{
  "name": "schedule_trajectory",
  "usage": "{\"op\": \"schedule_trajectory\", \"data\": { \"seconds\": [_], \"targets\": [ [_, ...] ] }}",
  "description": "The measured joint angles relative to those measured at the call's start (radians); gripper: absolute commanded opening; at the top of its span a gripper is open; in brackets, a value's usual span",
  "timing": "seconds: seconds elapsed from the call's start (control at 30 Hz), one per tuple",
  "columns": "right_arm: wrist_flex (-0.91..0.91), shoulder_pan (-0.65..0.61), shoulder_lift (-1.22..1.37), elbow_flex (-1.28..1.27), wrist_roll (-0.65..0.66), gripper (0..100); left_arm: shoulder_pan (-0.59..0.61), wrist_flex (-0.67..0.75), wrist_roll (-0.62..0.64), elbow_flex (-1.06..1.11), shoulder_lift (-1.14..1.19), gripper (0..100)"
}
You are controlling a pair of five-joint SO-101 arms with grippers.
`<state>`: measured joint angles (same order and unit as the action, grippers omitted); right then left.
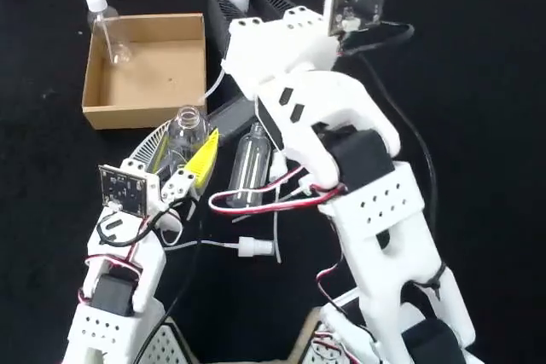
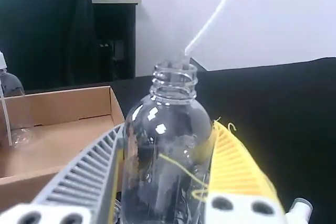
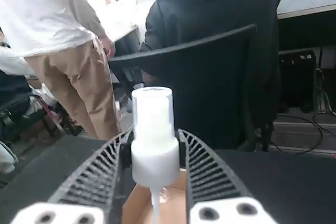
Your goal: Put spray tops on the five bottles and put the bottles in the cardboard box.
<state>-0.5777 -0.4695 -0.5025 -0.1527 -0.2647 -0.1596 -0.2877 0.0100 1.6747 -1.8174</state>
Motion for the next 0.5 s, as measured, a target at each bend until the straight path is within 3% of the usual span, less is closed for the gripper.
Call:
{"op": "schedule_trajectory", "data": {
  "seconds": [0.5],
  "targets": [
    [-0.032, -0.026, -0.003, 0.072, 0.017, 3.8, 0.000, 0.000, 0.000, 0.000, 0.000, 10]
  ]
}}
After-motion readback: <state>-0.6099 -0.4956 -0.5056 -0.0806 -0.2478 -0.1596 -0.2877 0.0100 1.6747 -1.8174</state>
